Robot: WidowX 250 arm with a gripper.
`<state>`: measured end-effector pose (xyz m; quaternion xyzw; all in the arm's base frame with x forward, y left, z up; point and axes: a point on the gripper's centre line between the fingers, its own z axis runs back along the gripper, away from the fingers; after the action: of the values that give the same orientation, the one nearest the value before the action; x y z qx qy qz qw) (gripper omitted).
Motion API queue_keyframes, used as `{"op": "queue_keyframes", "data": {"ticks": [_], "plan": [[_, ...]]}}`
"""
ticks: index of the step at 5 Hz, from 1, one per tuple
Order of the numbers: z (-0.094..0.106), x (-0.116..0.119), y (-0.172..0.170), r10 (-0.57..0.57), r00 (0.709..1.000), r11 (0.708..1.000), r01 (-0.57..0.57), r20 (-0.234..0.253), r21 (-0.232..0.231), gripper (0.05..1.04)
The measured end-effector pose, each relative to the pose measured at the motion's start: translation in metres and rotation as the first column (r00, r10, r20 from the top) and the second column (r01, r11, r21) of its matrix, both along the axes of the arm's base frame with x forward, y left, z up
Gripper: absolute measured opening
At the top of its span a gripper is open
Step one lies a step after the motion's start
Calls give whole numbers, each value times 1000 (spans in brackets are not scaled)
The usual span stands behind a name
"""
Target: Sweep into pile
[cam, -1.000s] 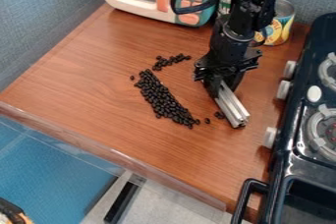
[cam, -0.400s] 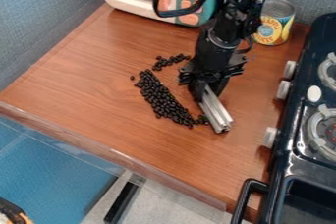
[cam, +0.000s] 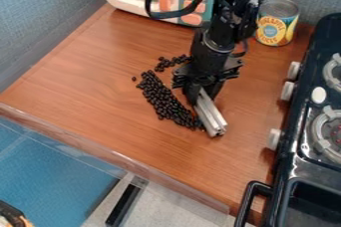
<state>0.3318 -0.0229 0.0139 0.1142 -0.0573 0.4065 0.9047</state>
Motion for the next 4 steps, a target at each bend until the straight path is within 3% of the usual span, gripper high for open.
{"op": "queue_keyframes", "data": {"ticks": [2, 3, 4], "plan": [[0, -5, 11, 16, 1000, 1000, -16, -7, 16, 372], [2, -11, 14, 39, 999, 999, -39, -16, -3, 372], [8, -6, 7, 56, 998, 997, -58, -32, -60, 372]]}}
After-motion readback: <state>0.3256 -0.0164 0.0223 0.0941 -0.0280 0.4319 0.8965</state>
